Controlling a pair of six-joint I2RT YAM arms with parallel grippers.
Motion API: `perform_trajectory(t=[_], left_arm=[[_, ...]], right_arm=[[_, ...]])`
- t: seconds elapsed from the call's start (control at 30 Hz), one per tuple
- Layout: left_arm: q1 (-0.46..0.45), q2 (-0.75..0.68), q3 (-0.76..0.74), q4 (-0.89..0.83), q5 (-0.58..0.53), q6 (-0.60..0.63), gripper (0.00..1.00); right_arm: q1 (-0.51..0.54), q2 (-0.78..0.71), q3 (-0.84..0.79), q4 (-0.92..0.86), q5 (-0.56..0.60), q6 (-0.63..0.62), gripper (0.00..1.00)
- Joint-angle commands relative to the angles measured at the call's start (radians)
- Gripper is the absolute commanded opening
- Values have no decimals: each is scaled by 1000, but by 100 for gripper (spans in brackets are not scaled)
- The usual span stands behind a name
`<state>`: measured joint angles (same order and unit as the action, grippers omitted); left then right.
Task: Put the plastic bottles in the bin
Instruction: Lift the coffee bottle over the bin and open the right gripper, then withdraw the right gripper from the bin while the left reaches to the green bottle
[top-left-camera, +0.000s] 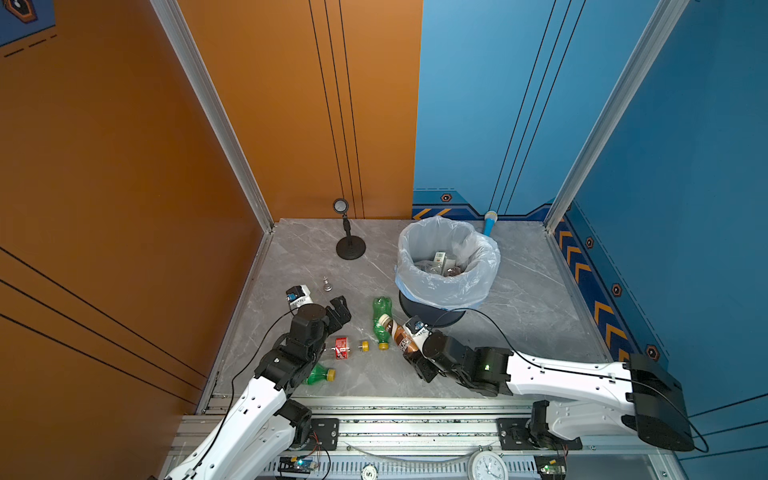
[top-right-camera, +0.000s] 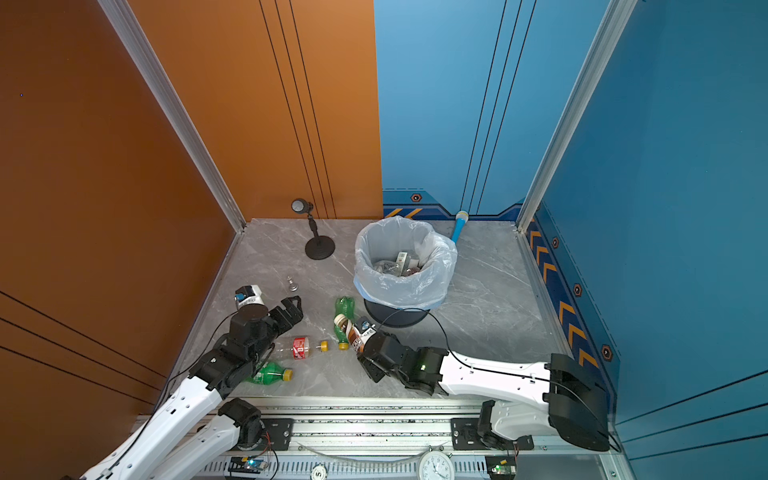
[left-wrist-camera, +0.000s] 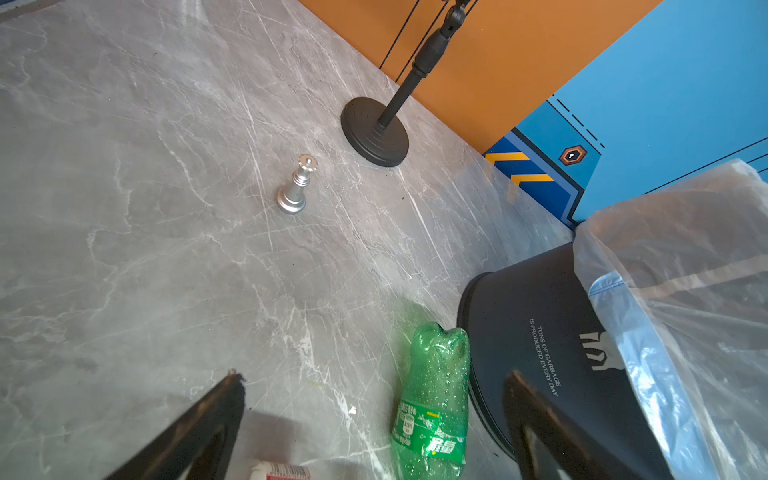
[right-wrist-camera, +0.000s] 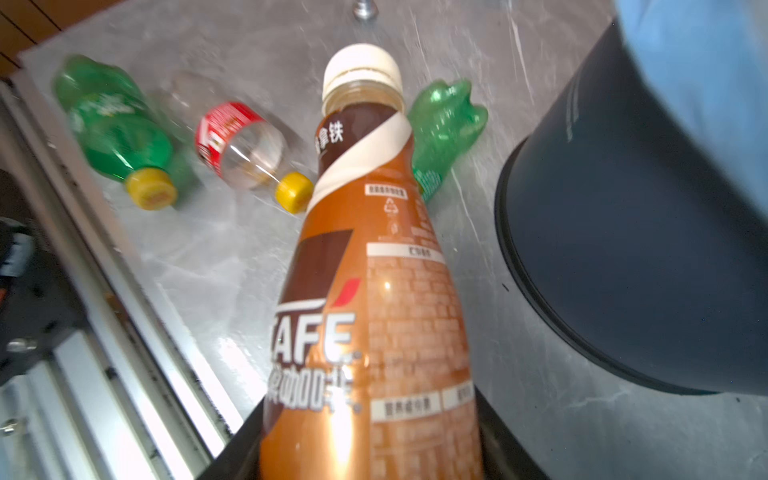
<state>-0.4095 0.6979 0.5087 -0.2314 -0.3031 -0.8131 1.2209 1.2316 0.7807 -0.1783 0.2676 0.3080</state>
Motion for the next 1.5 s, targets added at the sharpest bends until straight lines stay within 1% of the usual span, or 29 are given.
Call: perform_trajectory(t=[0.0,0.17,0.23,0.27,0.37,0.47,0.57,0.67,0.8,0.83,1.0,1.03,1.07,1.1,1.13,1.2,1.23,1.37,1.47], left_arm=[[11,-17,-13,-25,4,-6,98],[14,-24,-18,-32,11,-12,98],[14,-26,-16,-36,16,-12,98],[15,-27,-13,-39,17,-11,98],[15,-29,-15,-43,16,-12,97],[15,-33,-14,-43,16,-14,98],[17,-36,-15,-52,14,-12,98],[20,-38,-10,-55,14,-8,97],[24,-39,-9,-57,16,-5,97],[24,-38,-9,-57,16,-5,98],[27,-28,-9,-50,23,-4,97],[28,-24,-8,-47,27,-4,98],[28,-20,-7,-44,29,-5,98],[28,-17,-7,-42,31,-4,98],[28,-13,-4,-39,32,-4,97],[29,-5,-3,-33,36,-5,98],[29,-2,-5,-26,39,-5,98],[29,26,-1,-4,52,-6,98],[29,52,8,6,70,-2,98]], right_arm=[[17,-89,77,-62,76,-46,55],[3,-172,197,-53,146,-146,54],[-29,-186,244,-50,172,-176,54],[-59,-193,260,-37,167,-193,55],[-166,-205,267,56,118,-237,55],[-305,-187,294,108,35,-215,55],[-415,-141,318,148,-28,-201,55],[-480,-85,345,157,-56,-210,54],[-528,-45,364,164,-71,-224,54],[-554,-38,364,169,-78,-222,54],[-607,-5,360,186,-103,-208,54],[-617,7,363,188,-110,-204,56],[-626,19,363,187,-114,-197,59],[-634,30,368,182,-113,-191,67],[-643,40,375,169,-108,-185,78],[-654,42,386,150,-90,-177,95],[-659,31,385,147,-85,-176,100],[-666,-66,352,158,-65,-168,100],[-667,-182,278,153,-49,-143,100]])
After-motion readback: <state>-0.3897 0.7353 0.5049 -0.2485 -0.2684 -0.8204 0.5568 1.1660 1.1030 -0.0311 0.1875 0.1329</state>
